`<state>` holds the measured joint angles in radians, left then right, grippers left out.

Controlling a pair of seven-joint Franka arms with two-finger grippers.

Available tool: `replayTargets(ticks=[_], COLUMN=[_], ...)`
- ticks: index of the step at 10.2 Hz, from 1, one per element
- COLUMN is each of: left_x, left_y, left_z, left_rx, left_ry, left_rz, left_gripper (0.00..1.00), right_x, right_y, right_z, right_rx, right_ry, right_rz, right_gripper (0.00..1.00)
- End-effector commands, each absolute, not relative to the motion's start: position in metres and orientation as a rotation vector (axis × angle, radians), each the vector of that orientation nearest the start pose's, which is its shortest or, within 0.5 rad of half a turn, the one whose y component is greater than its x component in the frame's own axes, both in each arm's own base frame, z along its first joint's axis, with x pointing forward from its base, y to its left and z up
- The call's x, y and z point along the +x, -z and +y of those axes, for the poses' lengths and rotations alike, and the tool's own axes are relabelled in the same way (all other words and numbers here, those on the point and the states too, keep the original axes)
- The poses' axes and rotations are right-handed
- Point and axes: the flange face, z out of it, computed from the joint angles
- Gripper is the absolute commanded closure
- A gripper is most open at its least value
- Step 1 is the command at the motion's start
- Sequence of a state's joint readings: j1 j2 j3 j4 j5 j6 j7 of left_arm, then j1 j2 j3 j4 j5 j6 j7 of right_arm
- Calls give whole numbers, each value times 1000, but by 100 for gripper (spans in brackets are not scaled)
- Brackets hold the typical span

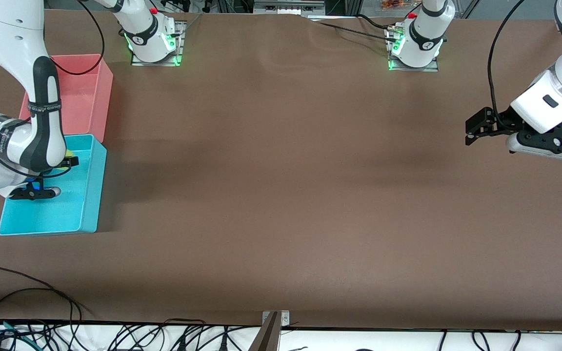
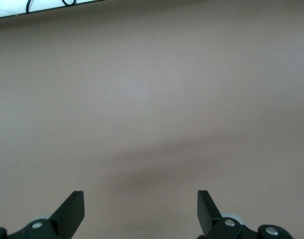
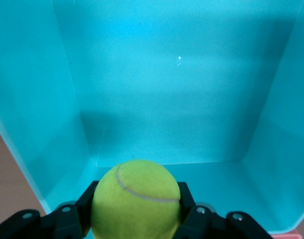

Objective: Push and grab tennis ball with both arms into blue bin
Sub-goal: 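Lower the ball into the cyan bin and open the right gripper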

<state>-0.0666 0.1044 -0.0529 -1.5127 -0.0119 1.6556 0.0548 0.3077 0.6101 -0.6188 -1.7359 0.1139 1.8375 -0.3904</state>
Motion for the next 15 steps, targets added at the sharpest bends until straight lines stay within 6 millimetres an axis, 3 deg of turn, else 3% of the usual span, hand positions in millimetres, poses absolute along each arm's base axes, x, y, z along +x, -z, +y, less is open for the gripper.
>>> replayTargets(ticks=[1,5,10,12,13,14,15], left_x=[593,595,595,595,595,595,595], left_y=[-604,-601,-601,-601,-601,-601,-601], left_z=[-72,-72,-72,-72,-72,-72,-72], left_rx=[-3158,-3159,-3159,-3159,-3159,-3159,-3159], left_ry=[50,45,45,45,45,45,45], left_rz=[282,279,279,279,279,282,282], left_gripper=[0,0,0,0,0,0,0], right_x=[589,584,584,584,584,585,584], right_y=[-236,-212,-211,-211,-212,-213,-213], right_z=[-152,-154,-158,-157,-158,-158,-158], right_rx=[-3148,-3123,-3116,-3117,-3116,-3113,-3103], right_ry=[-814,-875,-869,-869,-869,-874,-888], right_rz=[-110,-121,-108,-111,-109,-114,-135], right_gripper=[78,71,58,43,6,0,0])
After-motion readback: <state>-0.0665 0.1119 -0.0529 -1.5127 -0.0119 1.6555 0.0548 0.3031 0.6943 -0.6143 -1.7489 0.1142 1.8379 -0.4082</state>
